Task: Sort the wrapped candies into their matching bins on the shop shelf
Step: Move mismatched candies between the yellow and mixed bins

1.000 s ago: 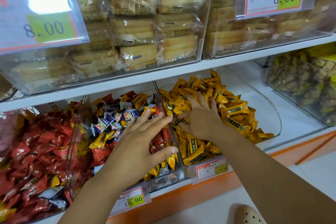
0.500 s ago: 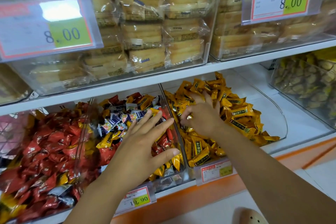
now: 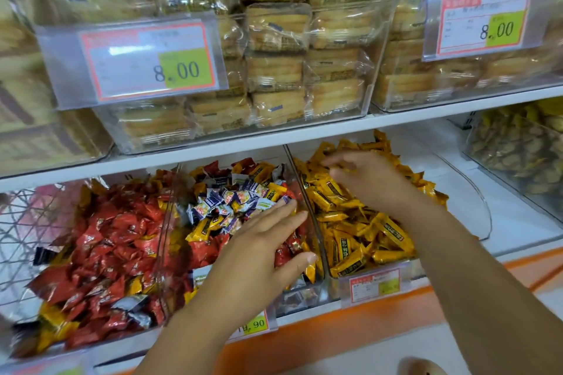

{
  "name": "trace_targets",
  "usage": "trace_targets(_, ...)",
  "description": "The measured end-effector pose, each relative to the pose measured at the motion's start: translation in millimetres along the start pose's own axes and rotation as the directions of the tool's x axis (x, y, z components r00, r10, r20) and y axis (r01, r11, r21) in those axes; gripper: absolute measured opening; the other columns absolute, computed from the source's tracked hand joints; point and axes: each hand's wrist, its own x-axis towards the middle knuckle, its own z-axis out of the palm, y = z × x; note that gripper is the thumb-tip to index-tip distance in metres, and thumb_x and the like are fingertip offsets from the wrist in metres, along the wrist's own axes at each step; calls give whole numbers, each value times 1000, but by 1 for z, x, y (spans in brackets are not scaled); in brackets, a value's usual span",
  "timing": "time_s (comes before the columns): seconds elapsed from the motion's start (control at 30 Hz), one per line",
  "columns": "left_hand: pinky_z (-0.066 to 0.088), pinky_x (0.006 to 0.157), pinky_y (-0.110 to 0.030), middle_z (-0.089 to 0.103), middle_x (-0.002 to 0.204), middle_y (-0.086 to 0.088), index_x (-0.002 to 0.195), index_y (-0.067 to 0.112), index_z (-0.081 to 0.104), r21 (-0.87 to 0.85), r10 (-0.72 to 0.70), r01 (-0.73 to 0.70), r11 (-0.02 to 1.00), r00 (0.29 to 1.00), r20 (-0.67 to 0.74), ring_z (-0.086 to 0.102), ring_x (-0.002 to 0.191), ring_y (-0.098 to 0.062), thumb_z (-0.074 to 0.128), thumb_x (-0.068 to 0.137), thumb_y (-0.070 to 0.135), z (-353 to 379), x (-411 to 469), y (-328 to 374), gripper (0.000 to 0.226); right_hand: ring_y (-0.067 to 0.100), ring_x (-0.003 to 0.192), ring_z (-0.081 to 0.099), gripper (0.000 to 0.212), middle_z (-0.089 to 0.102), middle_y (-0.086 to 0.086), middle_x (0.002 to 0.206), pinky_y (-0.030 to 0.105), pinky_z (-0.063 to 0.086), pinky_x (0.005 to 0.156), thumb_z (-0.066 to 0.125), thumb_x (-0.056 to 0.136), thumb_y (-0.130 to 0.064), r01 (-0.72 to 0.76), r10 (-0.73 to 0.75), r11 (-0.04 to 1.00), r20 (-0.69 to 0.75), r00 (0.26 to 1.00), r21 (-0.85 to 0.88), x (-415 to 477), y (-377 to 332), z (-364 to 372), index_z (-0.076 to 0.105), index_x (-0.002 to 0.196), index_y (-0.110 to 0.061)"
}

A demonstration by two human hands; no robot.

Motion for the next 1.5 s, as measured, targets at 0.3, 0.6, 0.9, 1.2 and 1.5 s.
trace_targets(0.3,-11,113,-20,-18,151,32,149,45,3,66,11,-14,998,999,43,-25,135,13,26,80,75,12,30,8,78,26,143,-26,69,-9,-8,160,63,-19,108,43,93,-56,241,7,708,348,937,-664,-1,32,51,11,151,-36)
trace_targets(0.6,-12,111,-23,-9,148,41,139,57,22,78,25,-30,996,998,65,-22,136,13,22,72,87,5,34,-3,73,22,146,-12,35,10,-17,158,56,-4,116,34,97,-54,40,138,756,219,966,-653,13,68,9,46,131,-54)
trace_targets(0.9,-12,110,-22,-9,147,42,138,59,20,40,-3,0,999,997,81,-23,134,15,22,65,89,4,36,2,79,30,104,62,31,52,-8,136,40,54,83,58,93,-35,-178,174,967,-40,984,-180,-36,50,-79,55,124,-42)
trace_targets(1.2,-8,112,-22,-2,149,39,137,56,30,-25,-6,8,1000,996,94,-19,133,19,39,67,88,2,39,9,78,36,125,47,99,20,14,150,42,46,98,66,74,-65,-274,307,827,-12,952,-491,-34,64,-16,10,150,-36)
trace_targets(1.5,0,114,-25,-1,141,47,131,62,23,-52,-33,37,998,997,68,-14,134,20,48,69,82,0,38,11,70,7,124,45,54,37,-7,149,23,45,96,55,95,-35,-68,49,981,110,993,183,-29,34,-26,34,144,-38)
